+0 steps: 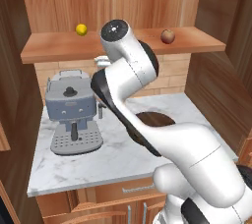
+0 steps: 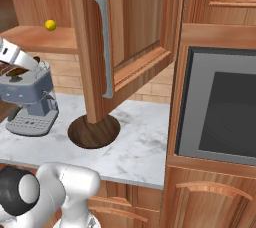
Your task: Open the cabinet. Pick the banana and peach from the cabinet and place them into the bowl. Then close the cabinet.
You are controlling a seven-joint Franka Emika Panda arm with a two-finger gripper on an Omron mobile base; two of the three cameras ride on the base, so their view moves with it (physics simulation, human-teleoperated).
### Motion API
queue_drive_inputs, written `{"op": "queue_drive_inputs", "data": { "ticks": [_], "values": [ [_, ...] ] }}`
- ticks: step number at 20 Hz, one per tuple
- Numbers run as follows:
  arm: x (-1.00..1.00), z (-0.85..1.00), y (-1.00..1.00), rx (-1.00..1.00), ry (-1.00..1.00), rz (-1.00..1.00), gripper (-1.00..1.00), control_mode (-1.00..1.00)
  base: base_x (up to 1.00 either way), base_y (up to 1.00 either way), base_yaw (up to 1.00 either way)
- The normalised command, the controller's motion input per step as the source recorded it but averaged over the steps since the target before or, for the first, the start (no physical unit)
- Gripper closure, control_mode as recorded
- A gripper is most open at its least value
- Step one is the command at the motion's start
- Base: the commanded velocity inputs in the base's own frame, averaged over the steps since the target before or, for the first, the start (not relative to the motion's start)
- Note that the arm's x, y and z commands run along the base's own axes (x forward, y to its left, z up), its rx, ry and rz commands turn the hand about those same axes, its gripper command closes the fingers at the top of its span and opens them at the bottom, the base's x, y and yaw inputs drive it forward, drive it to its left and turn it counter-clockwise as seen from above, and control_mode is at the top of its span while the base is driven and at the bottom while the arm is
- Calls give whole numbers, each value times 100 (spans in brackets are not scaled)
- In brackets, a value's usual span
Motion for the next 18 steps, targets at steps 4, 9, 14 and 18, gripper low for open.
{"op": "queue_drive_inputs", "data": {
  "ticks": [4, 9, 14, 18],
  "values": [
    [-68, -100, -55, 1, 13, 0, 100, -100, 0, 0, 0],
    [-10, -87, -64, 12, 4, 0, 100, -100, 0, 0, 0],
    [46, -27, -33, 6, 0, 0, 100, -100, 0, 0, 0],
    [80, -43, -48, 4, 7, 0, 100, -100, 0, 0, 0]
  ]
}}
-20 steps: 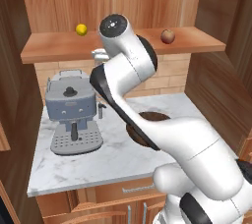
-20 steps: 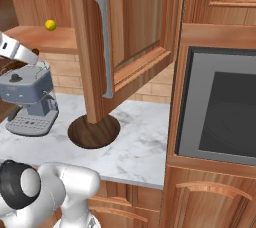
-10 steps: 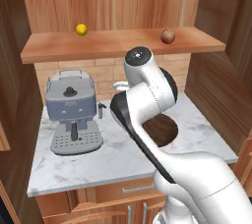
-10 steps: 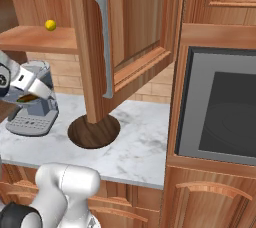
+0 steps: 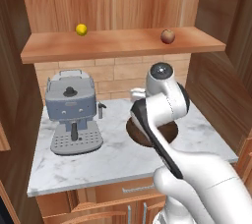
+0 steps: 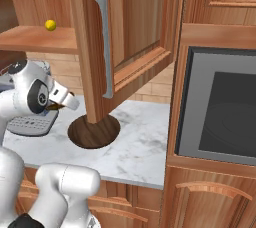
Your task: Open the cabinet. Pick the banana and peach from the cabinet and place them into the bowl. Then close the cabinet.
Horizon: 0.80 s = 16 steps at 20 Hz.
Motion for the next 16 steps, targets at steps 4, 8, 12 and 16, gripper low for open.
{"op": "queue_drive_inputs", "data": {
  "ticks": [4, 8, 12, 16],
  "values": [
    [92, -51, -43, 11, 12, 0, 100, -100, 0, 0, 0],
    [42, -35, -28, 21, 12, 0, 100, -100, 0, 0, 0],
    [0, -12, -3, 8, 2, 0, 100, -100, 0, 0, 0],
    [0, -51, -5, 15, 7, 0, 100, -100, 0, 0, 0]
  ]
}}
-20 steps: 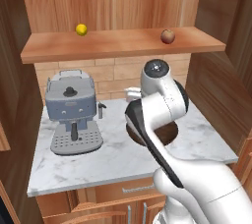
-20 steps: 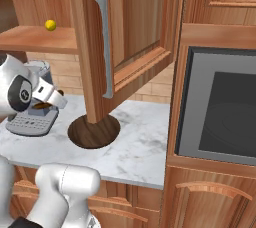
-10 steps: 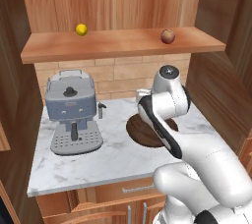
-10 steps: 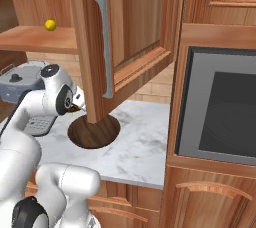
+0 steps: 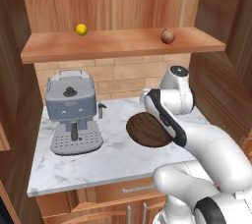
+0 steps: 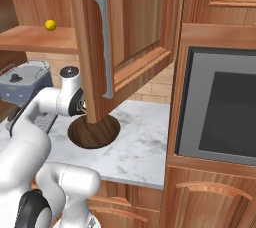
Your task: Open the cabinet. Pick the banana and peach from the cabinet and place them into the bowl. Then close the cabinet.
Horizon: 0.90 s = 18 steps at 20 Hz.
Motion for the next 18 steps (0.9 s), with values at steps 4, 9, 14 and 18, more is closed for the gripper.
{"op": "queue_drive_inputs", "data": {
  "ticks": [4, 9, 14, 18],
  "values": [
    [0, -49, -7, 12, 9, 0, 100, -100, 0, 0, 0],
    [0, -23, -2, 8, 10, 0, 100, -100, 0, 0, 0],
    [7, -14, 0, -4, 6, 0, 100, -100, 0, 0, 0],
    [28, -41, 0, -13, 7, 0, 100, -100, 0, 0, 0]
  ]
}}
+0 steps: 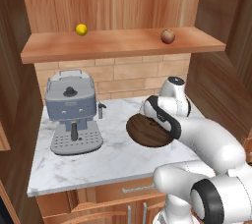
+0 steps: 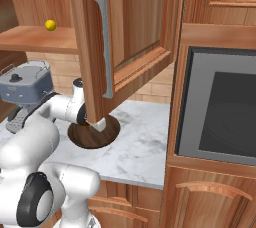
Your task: Open the cabinet. Pick the banana and peach from the cabinet and place them into the bowl. Then close the cabinet.
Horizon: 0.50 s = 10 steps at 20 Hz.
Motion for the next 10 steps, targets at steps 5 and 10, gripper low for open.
{"op": "queue_drive_inputs", "data": {
  "ticks": [5, 10],
  "values": [
    [47, -21, 0, -4, 1, 0, 100, -100, 0, 0, 0],
    [52, -22, -7, -1, 0, 0, 100, -100, 0, 0, 0]
  ]
}}
